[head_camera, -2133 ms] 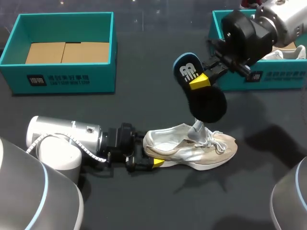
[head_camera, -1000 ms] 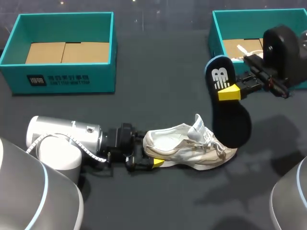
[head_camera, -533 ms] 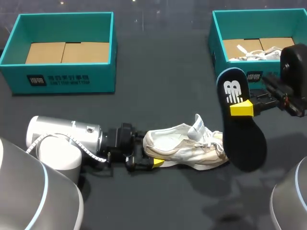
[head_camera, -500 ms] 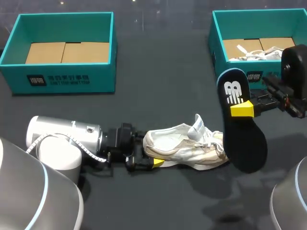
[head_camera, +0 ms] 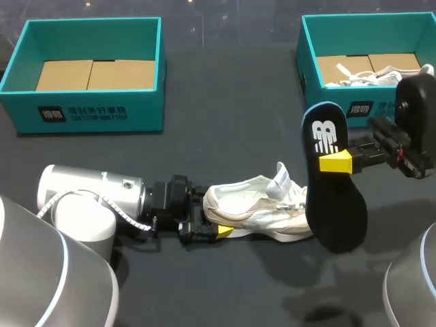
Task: Take the shoe out of the shoebox, open the shoe tongue, remove and reinsert the insole, then place the shoe into the shoebox
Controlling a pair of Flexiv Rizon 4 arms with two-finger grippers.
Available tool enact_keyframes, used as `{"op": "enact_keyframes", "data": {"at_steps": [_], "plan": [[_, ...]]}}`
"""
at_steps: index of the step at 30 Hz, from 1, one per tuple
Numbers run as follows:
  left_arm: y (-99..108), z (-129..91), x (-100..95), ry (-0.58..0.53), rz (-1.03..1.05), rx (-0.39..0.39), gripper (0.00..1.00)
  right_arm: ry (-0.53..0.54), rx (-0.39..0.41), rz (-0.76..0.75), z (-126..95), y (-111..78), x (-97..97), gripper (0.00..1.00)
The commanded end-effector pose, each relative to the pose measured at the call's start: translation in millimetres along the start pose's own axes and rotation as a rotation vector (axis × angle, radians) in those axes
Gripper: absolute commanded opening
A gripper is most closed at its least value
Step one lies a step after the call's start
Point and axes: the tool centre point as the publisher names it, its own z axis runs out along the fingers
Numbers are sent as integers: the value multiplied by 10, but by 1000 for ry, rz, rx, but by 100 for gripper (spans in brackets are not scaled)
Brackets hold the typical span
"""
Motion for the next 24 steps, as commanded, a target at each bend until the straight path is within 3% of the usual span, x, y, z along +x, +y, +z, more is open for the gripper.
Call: {"op": "enact_keyframes", "data": {"at_steps": [1,13,24], "plan": [[14,-7,10,0,1,-1,0,-101,-20,6,60,-81,110,0],[14,-7,10,0,1,-1,0,-116,-110,-2,230,-282,31,0],[14,-7,10,0,1,-1,0,-155,-119,37,374,-326,23,0]]}}
